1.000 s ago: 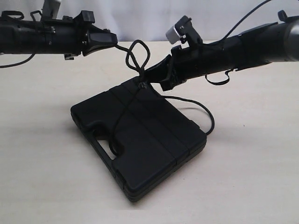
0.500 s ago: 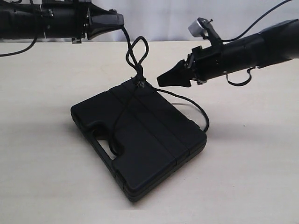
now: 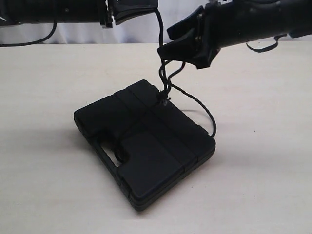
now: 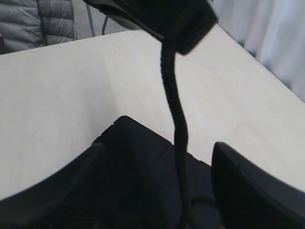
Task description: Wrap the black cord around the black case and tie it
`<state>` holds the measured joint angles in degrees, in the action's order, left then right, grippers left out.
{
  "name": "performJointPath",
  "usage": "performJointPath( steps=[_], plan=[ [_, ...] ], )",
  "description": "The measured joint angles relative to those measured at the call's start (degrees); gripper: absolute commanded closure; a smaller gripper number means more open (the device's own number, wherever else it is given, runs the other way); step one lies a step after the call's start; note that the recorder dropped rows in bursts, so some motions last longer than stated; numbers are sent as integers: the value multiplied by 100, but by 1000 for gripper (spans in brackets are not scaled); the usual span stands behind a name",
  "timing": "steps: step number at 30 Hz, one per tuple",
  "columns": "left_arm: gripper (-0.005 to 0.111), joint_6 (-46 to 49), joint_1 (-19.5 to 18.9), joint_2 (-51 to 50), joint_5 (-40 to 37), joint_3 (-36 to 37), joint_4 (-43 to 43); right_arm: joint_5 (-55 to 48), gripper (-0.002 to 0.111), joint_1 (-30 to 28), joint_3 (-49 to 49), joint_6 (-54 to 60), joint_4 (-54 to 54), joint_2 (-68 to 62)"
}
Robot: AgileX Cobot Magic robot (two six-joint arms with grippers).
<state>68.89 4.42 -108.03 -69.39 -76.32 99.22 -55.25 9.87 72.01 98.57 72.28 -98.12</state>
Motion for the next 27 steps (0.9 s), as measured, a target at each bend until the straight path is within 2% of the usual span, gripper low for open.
performJointPath(
  steps=[4,7,8,10,13,16,18,19,22,24,26,27],
  plan=[
    [107,0,39,0,0,0,0,734,52,416,0,73,0,-10],
    [107,0,39,0,0,0,0,1037,65,487,0,83,0,-10],
    [107,0,39,0,0,0,0,1089,73,487,0,83,-25,-10],
    [107,0,39,0,0,0,0,1180,79,487,0,25,-318,-10],
    [107,0,39,0,0,0,0,1193,79,487,0,-635,-1171,-19],
    [107,0,39,0,0,0,0,1177,80,487,0,-891,-1229,-133],
    [107,0,39,0,0,0,0,1177,88,487,0,-916,-1170,-268],
    [107,0,39,0,0,0,0,1177,104,487,0,-916,-1160,-303],
    [107,0,39,0,0,0,0,1177,104,487,0,-928,-1145,-350],
    [98,0,39,0,0,0,0,1188,104,487,0,-951,-1117,-350],
    [77,0,28,0,0,0,0,1199,104,487,0,-1035,-1117,-338],
    [62,0,17,0,0,0,0,1240,104,487,0,-1123,-1117,-316]
  ],
)
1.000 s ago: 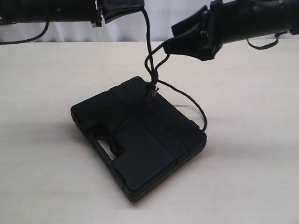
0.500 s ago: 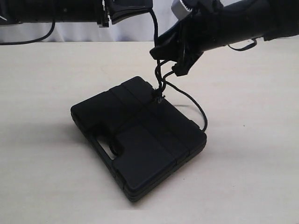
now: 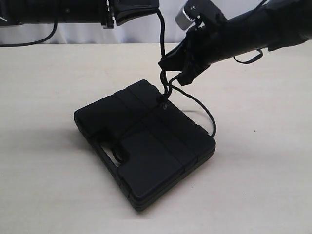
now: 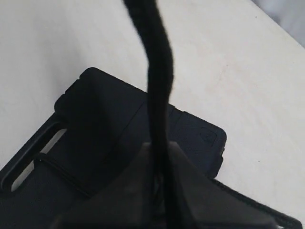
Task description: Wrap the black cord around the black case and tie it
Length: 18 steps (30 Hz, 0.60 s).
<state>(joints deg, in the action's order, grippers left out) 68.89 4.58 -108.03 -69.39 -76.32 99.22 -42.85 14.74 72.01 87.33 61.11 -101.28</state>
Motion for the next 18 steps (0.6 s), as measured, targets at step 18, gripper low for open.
performJointPath(
  steps=[18],
  plan=[
    [49,-4252,-752,285,-2,739,-6583,1379,104,0,0,-1588,-26,390]
  ],
)
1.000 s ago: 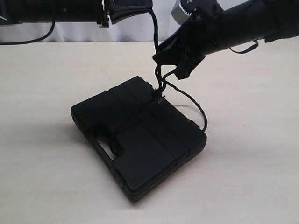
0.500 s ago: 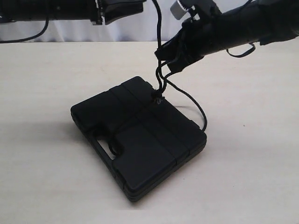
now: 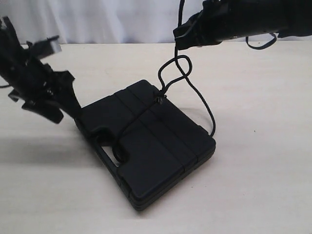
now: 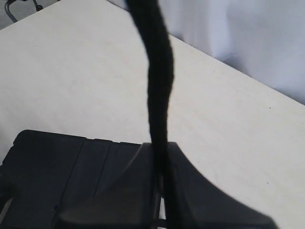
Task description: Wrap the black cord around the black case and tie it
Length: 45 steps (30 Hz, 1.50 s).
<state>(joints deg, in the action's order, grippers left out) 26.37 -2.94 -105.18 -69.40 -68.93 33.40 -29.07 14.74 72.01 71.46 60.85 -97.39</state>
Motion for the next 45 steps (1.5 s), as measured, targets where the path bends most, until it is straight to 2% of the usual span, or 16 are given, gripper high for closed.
performJointPath(
  steps=[4,8,12,18,21,27,34,36,37,41,45],
  plan=[
    [49,-302,372,47,204,703,-75,-84,104,0,0,-19,0,2],
    [49,-566,624,310,1353,1464,106,-183,104,0,0,-161,0,2],
    [49,-644,656,592,2727,2162,1010,-204,104,0,0,-355,0,2],
    [49,-664,682,563,3909,2822,2479,-228,104,0,0,-598,0,2],
    [49,-394,682,439,4027,2862,3163,-239,104,0,0,-675,0,2],
    [49,845,682,242,3896,2862,4248,-239,104,0,0,-762,0,2],
    [49,1112,691,-153,3919,2862,4622,-250,104,0,0,-762,0,2],
    [54,1192,691,-283,3751,2862,4824,-250,104,0,0,-762,0,2],
    [62,1270,691,-338,3714,2851,4913,-250,104,0,0,-762,0,2],
    [107,1707,680,-510,3567,2762,5154,-250,104,0,0,-800,0,42],
    [107,1871,467,-481,3484,2611,5187,-212,104,-108,0,-916,-25,326]
  ],
)
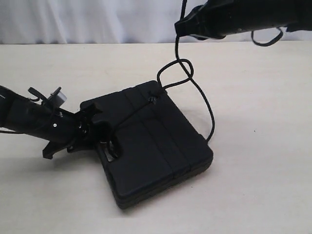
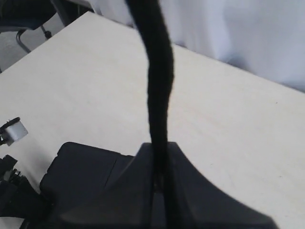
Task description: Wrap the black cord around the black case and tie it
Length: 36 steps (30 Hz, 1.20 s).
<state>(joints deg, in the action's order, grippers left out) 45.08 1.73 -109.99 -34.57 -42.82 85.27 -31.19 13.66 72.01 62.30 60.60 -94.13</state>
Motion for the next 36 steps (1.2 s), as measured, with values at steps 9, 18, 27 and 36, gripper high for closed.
performJointPath(
  steps=[9,18,27,36],
  plan=[
    [107,162,-1217,533,-567,-72,-423,-203,104,-1872,-11,-624,-842,630],
    [107,90,-1544,554,-942,-72,-630,56,104,-3669,-775,-1197,-1453,590],
    [107,115,-1558,558,-1006,-72,-843,717,99,-3887,-1647,-730,-1488,-230],
    [107,330,-1572,558,-1072,-72,-864,-584,52,-3675,-720,-888,-1306,-350]
  ],
)
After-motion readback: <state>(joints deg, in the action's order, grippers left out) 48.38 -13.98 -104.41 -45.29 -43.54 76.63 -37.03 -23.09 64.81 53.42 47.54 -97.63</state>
